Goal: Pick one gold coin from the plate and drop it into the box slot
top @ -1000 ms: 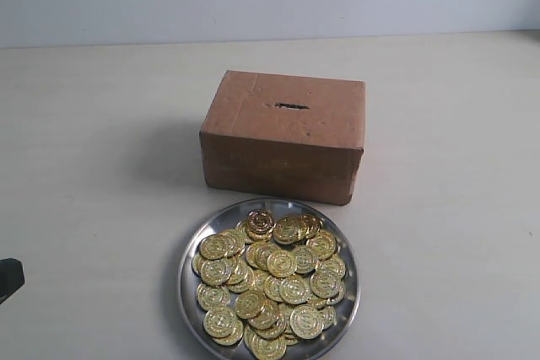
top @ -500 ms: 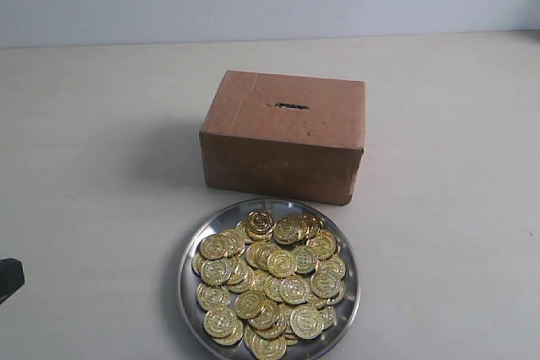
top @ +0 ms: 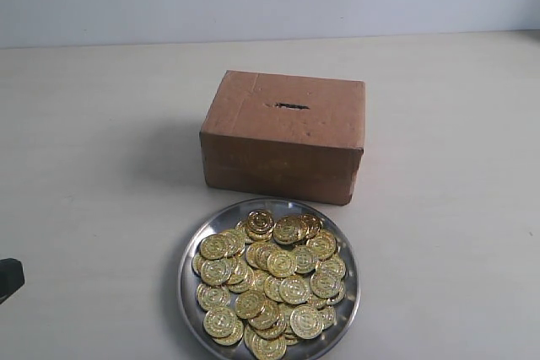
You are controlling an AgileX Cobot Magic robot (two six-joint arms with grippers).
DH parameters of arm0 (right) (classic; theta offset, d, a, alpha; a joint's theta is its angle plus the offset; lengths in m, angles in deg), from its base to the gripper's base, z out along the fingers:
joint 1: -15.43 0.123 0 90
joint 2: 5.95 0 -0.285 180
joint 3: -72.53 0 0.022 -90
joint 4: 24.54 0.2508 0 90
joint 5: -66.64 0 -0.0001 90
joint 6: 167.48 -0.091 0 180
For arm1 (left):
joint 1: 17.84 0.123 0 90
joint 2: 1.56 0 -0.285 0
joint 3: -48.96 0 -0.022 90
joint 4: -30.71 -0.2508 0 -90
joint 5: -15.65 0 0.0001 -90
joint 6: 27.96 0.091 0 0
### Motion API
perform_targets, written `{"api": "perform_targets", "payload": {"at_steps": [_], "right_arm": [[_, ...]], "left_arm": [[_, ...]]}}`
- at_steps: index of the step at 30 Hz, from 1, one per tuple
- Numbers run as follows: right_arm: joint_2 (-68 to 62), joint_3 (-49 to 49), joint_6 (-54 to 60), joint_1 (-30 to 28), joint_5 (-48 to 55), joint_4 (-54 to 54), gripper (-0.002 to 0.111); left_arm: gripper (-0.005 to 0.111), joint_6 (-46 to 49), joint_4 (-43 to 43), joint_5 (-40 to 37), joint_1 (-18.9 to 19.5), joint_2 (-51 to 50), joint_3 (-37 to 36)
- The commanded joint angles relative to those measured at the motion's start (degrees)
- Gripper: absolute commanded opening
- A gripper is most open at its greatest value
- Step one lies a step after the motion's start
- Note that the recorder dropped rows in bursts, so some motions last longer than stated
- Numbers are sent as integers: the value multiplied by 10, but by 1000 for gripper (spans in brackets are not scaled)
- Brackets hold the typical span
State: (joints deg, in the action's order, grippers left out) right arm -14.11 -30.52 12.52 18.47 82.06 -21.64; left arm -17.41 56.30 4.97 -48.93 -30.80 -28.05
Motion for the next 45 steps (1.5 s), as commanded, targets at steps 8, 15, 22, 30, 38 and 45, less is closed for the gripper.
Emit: {"api": "perform_targets", "payload": {"at_steps": [8,15,22,30,38,45], "right_arm": [[4,3,0,-3,-2,0,0],[4,3,0,-3,-2,0,0],[4,3,0,-3,-2,0,0],[4,3,0,-3,-2,0,0],[4,3,0,-3,-2,0,0],[4,3,0,-3,-2,0,0]], "left_arm": [[0,-1,1,-9,45,43,-2],[0,-1,-78,-51,170,159,-2],[0,-1,-103,-101,210,215,-2],[0,-2,-101,-102,211,215,-2],[0,-8,-97,-102,212,215,-2],[0,-97,-157,-99,213,215,-2]]}}
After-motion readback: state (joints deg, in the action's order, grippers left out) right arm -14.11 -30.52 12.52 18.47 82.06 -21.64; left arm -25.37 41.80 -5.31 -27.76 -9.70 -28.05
